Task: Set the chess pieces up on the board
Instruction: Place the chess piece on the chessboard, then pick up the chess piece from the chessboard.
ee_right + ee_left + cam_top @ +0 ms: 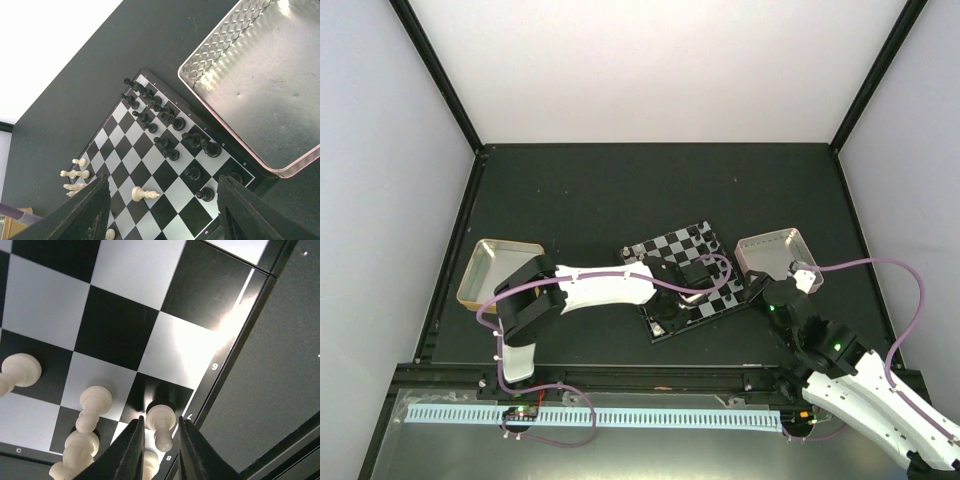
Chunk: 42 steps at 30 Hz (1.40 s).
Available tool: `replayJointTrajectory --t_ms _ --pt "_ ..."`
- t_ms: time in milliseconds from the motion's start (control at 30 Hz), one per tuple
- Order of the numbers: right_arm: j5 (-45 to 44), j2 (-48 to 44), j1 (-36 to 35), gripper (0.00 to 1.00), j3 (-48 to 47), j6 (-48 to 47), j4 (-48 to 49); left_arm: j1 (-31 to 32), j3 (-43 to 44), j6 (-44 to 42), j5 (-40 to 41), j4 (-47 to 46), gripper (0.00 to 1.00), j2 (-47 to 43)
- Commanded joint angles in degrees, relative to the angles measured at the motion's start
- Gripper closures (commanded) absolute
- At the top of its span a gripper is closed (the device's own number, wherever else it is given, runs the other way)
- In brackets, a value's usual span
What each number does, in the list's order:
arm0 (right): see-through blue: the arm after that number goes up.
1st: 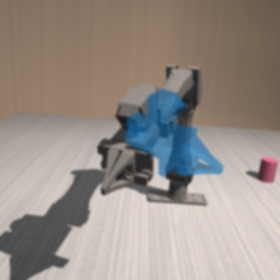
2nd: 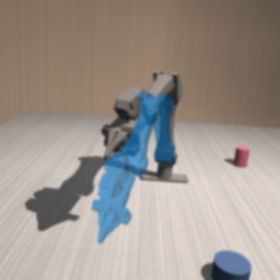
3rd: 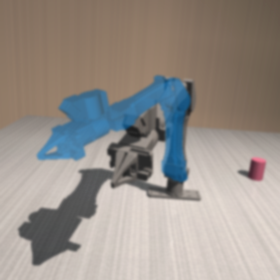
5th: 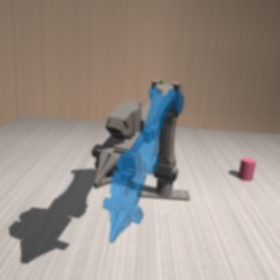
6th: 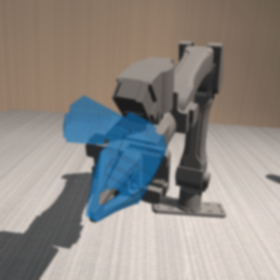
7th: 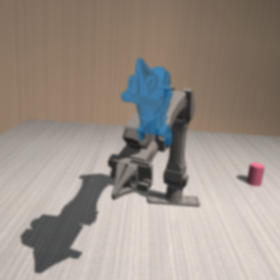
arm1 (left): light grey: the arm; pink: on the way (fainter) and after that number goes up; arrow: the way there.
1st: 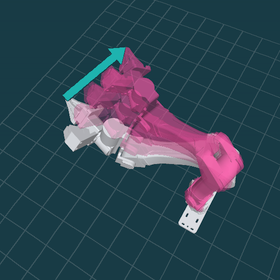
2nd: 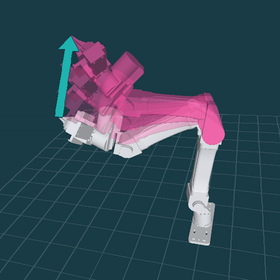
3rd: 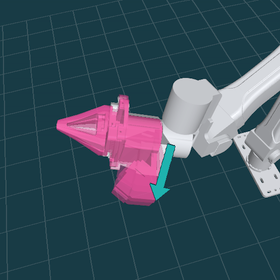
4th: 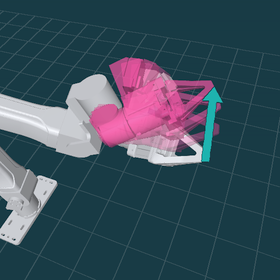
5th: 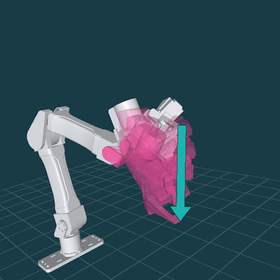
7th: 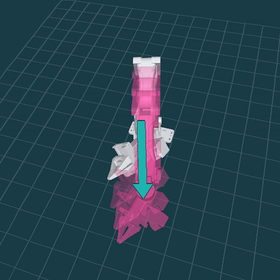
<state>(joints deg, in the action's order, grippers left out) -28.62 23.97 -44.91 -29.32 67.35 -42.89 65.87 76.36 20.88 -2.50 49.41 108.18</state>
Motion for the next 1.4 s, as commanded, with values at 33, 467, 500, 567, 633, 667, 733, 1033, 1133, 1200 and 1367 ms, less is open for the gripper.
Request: replayJointTrajectory --t_ms 33,467,500,567,633,667,733,1033,1133,1200,1367 --pt "-1.99 -0.83 0.21 0.4 -0.03 -0.2 -0.24 0.14 1.33 -0.72 2.03 0.94 0.74 -0.13" --pt "-2.78 -4.1 0.18 0.4 0.3 1.79 -1.4 -2.32 3.56 2.28 2.12 -5.96 0.6 -5.9" --pt "-2.84 -4.83 0.18 0.4 0.51 1.97 -1.35 -2.89 3.81 2.84 1.96 -6.78 0.6 -5.71" --pt "-2.93 -5.97 0.17 0.4 0.89 1.99 -1.41 -4.06 4.37 3.81 1.71 -8.89 0.59 -5.19" --pt "-2.93 -6.65 0.18 0.4 1.1 2.07 -1.55 -5.31 4.81 4.78 1.35 -11.0 0.57 -4.33" --pt "-2.93 -6.73 0.19 0.4 1.11 2.04 -1.71 -6.0 5.2 5.24 1.08 -11.85 0.56 -3.85" --pt "-2.78 -6.67 0.18 0.4 1.11 2.04 -1.82 -7.22 5.98 5.74 1.37 -13.64 0.55 -2.75" --pt "-1.87 -6.55 0.17 0.4 1.54 1.64 -0.97 -9.34 11.97 5.08 0.53 -13.97 0.51 5.59" --pt "-1.62 -6.47 0.18 0.4 1.55 1.46 -0.64 -9.69 12.52 5.84 0.55 -13.91 0.51 7.41" --pt "-1.56 -6.45 0.17 0.4 1.55 1.42 -0.48 -9.83 12.54 5.89 0.33 -13.91 0.51 8.05" --pt "-1.44 -6.25 0.19 0.4 1.54 1.2 -0.26 -9.96 12.06 6.0 -1.04 -13.16 0.57 9.15"
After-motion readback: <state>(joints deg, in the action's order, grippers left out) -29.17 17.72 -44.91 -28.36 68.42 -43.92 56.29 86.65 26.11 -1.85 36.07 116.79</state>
